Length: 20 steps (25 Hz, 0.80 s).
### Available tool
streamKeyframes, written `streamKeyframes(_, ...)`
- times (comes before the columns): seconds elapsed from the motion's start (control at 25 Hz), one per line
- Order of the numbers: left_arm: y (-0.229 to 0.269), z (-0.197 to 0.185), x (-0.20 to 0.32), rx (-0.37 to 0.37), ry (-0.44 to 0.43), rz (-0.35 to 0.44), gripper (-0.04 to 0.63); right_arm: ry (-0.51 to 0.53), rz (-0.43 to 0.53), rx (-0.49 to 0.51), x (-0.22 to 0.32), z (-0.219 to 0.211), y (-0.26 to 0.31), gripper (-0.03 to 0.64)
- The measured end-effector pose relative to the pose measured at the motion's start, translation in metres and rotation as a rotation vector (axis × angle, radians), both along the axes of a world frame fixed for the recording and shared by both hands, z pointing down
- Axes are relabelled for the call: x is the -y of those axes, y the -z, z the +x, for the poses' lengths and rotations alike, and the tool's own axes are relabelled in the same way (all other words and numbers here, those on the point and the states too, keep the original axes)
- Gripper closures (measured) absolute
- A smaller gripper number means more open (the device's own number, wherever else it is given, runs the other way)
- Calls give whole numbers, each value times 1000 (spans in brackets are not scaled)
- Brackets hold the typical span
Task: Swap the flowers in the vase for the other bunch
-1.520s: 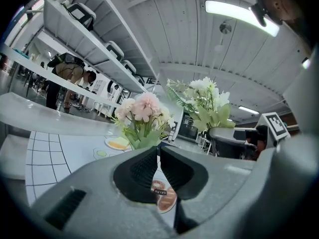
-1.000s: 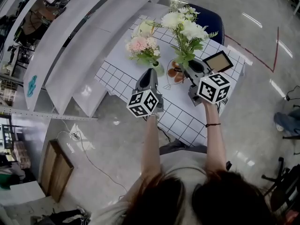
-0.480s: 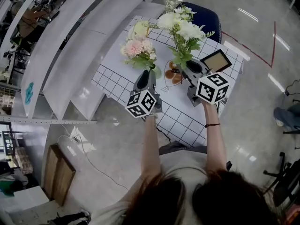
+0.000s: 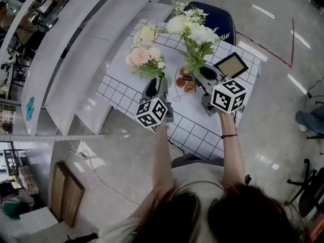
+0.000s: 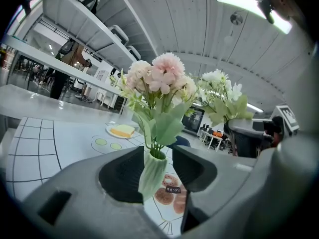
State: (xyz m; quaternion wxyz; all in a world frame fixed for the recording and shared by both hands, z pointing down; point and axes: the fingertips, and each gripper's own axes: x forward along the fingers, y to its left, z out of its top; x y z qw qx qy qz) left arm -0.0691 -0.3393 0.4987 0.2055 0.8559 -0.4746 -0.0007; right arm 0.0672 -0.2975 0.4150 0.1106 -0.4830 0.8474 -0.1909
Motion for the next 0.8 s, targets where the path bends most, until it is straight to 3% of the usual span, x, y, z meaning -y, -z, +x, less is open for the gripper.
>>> streamKeyframes(0.8,-4,10,24,47,-18,20,403,-37,-20,-8,4,16,-9,566)
